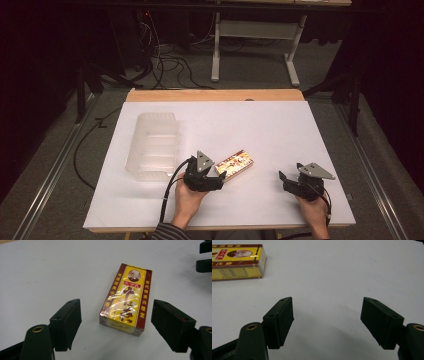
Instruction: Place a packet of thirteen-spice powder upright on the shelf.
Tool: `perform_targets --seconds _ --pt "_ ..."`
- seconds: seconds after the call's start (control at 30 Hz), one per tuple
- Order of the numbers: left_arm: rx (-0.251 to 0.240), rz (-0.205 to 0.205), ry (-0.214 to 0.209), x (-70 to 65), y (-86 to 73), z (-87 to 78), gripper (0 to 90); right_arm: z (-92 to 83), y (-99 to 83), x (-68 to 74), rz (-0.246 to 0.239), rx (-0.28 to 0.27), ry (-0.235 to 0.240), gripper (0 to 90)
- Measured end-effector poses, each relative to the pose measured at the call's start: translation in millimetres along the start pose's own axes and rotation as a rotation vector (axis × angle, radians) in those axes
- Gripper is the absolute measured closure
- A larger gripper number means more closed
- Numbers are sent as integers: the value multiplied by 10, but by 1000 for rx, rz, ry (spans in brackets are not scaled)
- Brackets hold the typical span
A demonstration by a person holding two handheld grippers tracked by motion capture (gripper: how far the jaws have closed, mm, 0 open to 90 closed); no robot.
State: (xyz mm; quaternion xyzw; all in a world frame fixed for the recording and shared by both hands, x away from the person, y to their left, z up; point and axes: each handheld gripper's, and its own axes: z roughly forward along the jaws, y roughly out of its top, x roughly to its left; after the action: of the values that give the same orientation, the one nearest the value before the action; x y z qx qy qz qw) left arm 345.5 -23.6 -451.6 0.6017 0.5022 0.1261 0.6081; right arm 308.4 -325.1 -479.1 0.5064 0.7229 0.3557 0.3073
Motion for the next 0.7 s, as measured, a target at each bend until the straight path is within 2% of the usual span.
perform_targets --seconds 0.23,0.4,0.6,0.7 --pt "30 21 -39 -112 50 101 227 6 2 2 -1 7 -1 268" --pt "59 43 -48 -164 71 179 224 4 1 2 -2 5 -2 268" --pt "107 43 -70 -208 104 291 227 4 1 1 -2 4 -2 268" --pt "108 44 -75 -219 107 327 228 5 2 4 -2 6 -3 268"
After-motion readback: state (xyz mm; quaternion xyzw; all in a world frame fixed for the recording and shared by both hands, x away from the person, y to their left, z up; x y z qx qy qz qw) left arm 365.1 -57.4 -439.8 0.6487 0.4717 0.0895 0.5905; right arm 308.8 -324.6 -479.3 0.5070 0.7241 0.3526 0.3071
